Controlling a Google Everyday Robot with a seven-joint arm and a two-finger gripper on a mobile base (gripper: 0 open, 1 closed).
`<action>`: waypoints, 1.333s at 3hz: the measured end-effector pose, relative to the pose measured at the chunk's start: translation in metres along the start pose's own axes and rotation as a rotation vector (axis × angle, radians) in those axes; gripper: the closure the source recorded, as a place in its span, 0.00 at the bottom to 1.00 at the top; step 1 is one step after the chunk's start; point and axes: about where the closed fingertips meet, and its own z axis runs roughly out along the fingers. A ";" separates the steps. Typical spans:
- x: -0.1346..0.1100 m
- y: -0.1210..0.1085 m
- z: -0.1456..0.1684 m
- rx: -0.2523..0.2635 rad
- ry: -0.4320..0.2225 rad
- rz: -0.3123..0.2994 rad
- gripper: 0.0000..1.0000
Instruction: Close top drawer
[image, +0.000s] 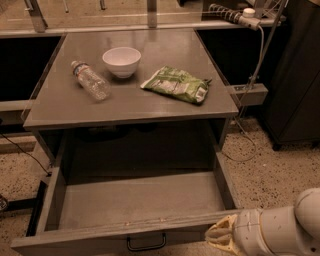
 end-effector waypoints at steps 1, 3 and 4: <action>0.000 0.000 0.000 0.000 0.000 0.000 0.35; -0.006 -0.016 0.010 -0.004 -0.020 -0.032 0.00; -0.015 -0.046 0.020 0.005 -0.064 -0.045 0.19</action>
Offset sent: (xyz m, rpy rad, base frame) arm 0.0148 0.0067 -0.0058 0.0007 -0.0123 0.0374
